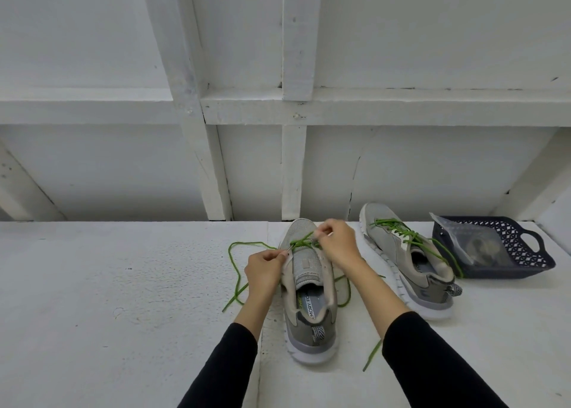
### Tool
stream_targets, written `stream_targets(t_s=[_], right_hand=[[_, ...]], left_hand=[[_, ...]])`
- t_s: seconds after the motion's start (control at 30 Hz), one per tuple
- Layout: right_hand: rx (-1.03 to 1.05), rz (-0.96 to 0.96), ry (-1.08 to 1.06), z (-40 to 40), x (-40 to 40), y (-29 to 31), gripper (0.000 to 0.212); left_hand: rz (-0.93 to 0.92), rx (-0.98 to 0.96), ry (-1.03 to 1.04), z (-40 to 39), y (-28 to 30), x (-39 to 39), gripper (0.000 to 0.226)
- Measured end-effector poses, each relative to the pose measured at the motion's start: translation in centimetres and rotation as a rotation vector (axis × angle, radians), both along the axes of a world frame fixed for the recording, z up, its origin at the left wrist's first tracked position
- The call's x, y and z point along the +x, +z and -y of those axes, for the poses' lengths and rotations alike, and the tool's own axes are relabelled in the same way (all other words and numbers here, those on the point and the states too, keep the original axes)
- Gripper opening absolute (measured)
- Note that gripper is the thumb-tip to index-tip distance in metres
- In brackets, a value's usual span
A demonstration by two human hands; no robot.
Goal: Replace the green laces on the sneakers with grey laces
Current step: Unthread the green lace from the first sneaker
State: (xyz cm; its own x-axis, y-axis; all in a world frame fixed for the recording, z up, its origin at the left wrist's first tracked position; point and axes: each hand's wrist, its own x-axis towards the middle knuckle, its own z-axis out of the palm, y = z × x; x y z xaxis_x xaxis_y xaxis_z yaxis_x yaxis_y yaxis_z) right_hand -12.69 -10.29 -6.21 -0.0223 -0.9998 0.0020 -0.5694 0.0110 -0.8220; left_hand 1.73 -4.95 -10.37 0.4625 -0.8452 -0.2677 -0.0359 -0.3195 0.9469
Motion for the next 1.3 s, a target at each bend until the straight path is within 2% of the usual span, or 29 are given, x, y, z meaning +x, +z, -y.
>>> stream_targets(t_s=[0.07,0.13,0.2,0.27,0.37,0.43,0.57,0.7,0.8,0.93,0.97,1.07,1.13,1.23,1.3], right_hand=[[0.133,0.296,-0.183,0.0,-1.4,-0.4,0.016],[0.238,0.394,-0.272,-0.2,-2.4,-1.2,0.020],[0.277,0.310,-0.275,-0.4,-2.8,-2.2,0.018],[0.224,0.195,-0.266,-0.6,-2.6,-2.4,0.014],[-0.054,0.049,-0.172,-0.3,-1.4,-0.8,0.028],[-0.153,0.010,-0.008,-0.1,-0.5,0.7,0.025],[0.042,-0.246,0.410,0.2,0.9,1.5,0.017],[0.066,-0.528,0.404,0.5,1.5,0.8,0.012],[0.057,-0.553,0.398,0.5,1.8,0.8,0.013],[0.095,-0.184,0.315,0.1,0.8,1.4,0.027],[0.116,-0.030,0.271,0.0,0.4,1.5,0.026],[0.264,0.593,0.150,-0.5,-1.0,1.9,0.023],[0.304,0.902,0.087,-0.7,-2.2,2.0,0.025],[0.281,1.118,-0.092,-0.3,-4.1,1.8,0.027],[0.306,1.075,-0.188,0.1,-4.9,1.1,0.028]], left_hand=[[-0.008,-0.006,0.009,0.0,-0.2,-0.1,0.009],[-0.011,-0.008,0.015,0.0,-0.2,-0.2,0.010],[-0.006,-0.006,0.014,0.1,-0.3,-0.2,0.008],[-0.010,-0.004,0.013,0.0,-0.2,-0.2,0.006],[-0.014,-0.003,0.006,0.0,-0.2,-0.1,0.007],[-0.009,-0.002,0.001,0.0,-0.2,-0.1,0.006],[0.004,-0.011,-0.004,0.0,-0.1,-0.1,0.008],[0.005,-0.013,-0.003,-0.1,-0.1,-0.2,0.009],[0.009,-0.004,-0.004,-0.1,-0.1,-0.1,0.006],[0.009,-0.008,-0.002,-0.1,-0.1,-0.1,0.010],[0.010,-0.008,-0.001,-0.1,-0.1,-0.1,0.009],[0.014,-0.017,0.007,-0.1,-0.1,-0.2,0.008],[0.010,-0.008,0.017,-0.1,-0.2,-0.2,0.007],[0.005,0.011,0.024,-0.1,-0.2,-0.3,0.006],[0.006,0.011,0.027,-0.1,-0.2,-0.3,0.007]])
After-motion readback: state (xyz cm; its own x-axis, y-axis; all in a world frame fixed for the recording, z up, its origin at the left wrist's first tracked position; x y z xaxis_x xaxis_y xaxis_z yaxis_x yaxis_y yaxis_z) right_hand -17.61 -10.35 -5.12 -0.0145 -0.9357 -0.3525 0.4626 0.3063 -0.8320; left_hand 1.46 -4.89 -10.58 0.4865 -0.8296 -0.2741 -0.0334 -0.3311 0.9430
